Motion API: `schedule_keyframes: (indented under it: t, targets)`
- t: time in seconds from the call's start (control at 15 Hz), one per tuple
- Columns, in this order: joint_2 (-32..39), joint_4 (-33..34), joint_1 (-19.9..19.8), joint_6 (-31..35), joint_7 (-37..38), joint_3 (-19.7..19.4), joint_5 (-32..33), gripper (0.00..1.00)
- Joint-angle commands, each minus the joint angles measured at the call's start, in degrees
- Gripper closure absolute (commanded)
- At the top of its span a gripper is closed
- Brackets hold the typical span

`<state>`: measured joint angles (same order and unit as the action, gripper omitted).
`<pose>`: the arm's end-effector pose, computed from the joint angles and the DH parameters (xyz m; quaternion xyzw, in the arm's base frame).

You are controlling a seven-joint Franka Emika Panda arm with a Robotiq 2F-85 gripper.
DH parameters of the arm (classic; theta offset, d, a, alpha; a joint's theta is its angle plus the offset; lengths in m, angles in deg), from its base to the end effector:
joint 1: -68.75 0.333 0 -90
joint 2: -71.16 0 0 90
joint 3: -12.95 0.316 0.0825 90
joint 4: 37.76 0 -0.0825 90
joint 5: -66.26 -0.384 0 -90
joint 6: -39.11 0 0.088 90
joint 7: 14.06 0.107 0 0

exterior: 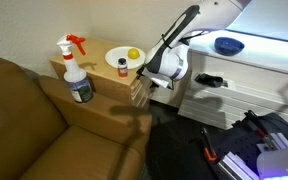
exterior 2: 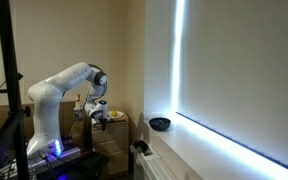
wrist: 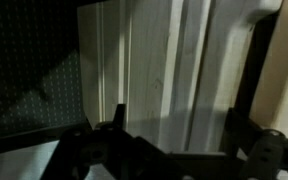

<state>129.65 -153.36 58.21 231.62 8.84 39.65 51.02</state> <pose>0.5564 0.1387 0.0226 -0.9164 0.3191 -0.1065 0.2170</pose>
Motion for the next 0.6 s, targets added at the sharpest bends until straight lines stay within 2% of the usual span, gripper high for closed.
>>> schedule_keyframes:
  t: [0.0, 0.2, 0.27, 0.33, 0.53]
  targets:
    - [4.65, 3.65, 0.9, 0.63, -0.09, -1.1, -0.42, 0.0]
    - [4.62, 3.52, 1.51, -0.64, 0.06, -2.15, -0.78, 0.0]
    - [4.27, 3.09, 1.2, -3.03, -0.45, -2.35, -0.35, 0.0]
    - [2.85, 2.46, 3.03, -6.68, 0.22, -4.86, -1.84, 0.0]
    - [3.09, 1.29, 1.53, -8.29, -0.88, -5.87, -1.79, 0.0]
